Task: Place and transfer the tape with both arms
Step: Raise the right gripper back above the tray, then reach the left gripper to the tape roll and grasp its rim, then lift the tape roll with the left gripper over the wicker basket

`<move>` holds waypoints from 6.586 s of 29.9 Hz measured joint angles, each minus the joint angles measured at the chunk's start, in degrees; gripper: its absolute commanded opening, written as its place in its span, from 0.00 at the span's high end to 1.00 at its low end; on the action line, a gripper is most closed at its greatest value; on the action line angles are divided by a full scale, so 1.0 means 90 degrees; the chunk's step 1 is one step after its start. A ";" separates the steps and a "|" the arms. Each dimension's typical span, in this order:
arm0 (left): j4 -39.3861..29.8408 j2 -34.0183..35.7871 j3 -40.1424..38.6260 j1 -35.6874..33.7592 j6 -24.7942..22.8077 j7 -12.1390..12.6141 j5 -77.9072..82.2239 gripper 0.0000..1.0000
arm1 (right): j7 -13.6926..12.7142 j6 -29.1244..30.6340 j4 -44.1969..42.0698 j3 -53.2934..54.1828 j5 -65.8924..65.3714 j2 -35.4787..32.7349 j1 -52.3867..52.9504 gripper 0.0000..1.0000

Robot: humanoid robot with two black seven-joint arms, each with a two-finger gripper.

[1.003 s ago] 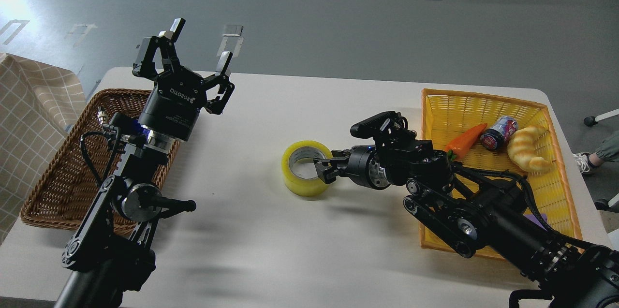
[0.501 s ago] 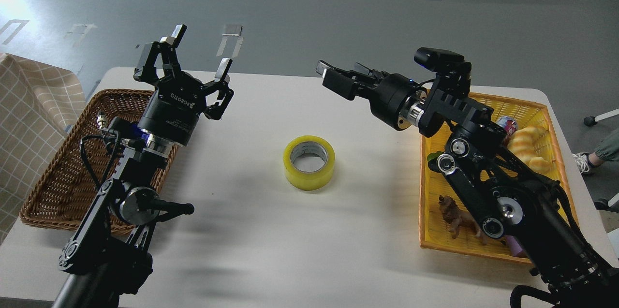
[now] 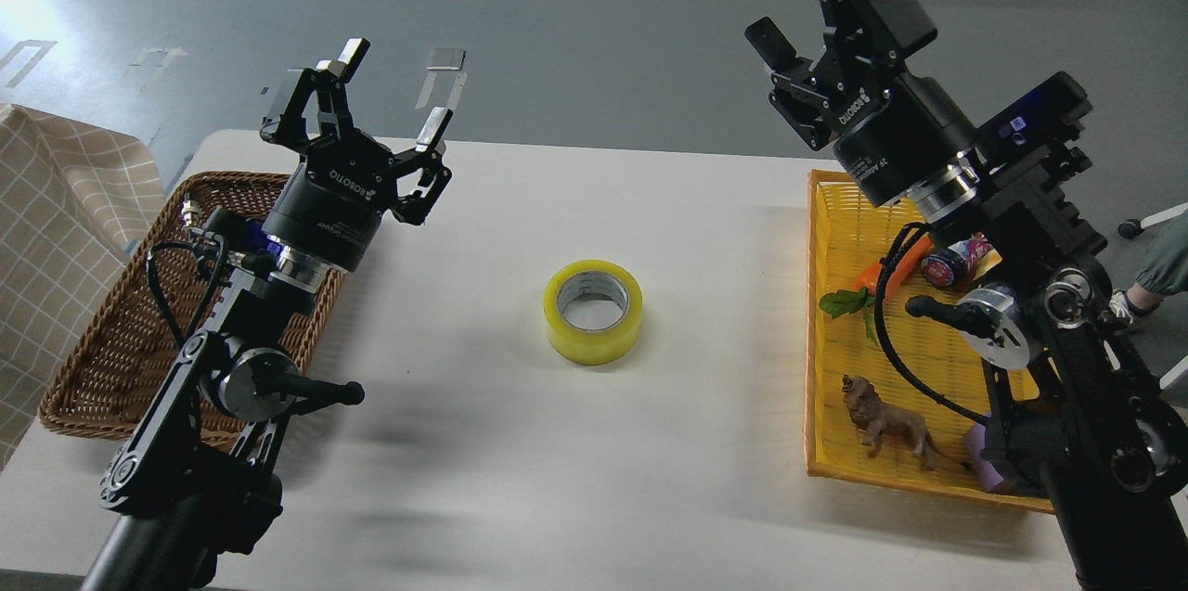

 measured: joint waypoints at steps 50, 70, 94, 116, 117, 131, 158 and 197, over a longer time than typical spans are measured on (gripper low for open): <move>-0.0332 0.0339 0.2715 -0.1188 0.3618 -0.0416 0.4655 0.02 | 0.0039 0.0313 0.0208 0.0508 0.0927 -0.0001 -0.0459 0.00; 0.0732 0.1174 0.4048 -0.1669 0.3672 0.0141 0.8959 0.02 | -0.0029 -0.0138 0.0094 0.0476 0.0912 0.0000 -0.0415 0.00; 0.2154 0.1065 0.4816 -0.1734 0.3528 0.0226 0.8957 0.02 | -0.0040 -0.0680 0.0102 0.0472 0.0917 0.0000 -0.0399 0.00; 0.2185 0.0790 0.4834 -0.1813 0.2830 0.0585 0.8958 0.02 | -0.0040 -0.0679 -0.0005 0.0472 0.0905 0.0000 -0.0518 0.00; 0.2188 0.0794 0.4834 -0.1813 0.2810 0.0585 0.8957 0.03 | -0.0040 -0.0680 -0.0005 0.0472 0.0905 0.0000 -0.0519 0.00; 0.2227 0.1079 0.4956 -0.2032 0.2239 0.0573 0.8957 0.09 | -0.0029 -0.0714 -0.0002 0.0492 0.0895 0.0000 -0.0807 0.00; 0.2278 0.1087 0.5088 -0.2258 0.1934 0.0513 0.8960 1.00 | -0.0029 -0.0728 0.0019 0.0489 0.0887 0.0000 -0.1045 0.00; 0.1167 0.5140 0.5068 -0.3288 0.2002 -0.0388 0.6566 1.00 | -0.0029 -0.0911 -0.0058 0.0481 0.0859 0.0000 -0.1201 0.00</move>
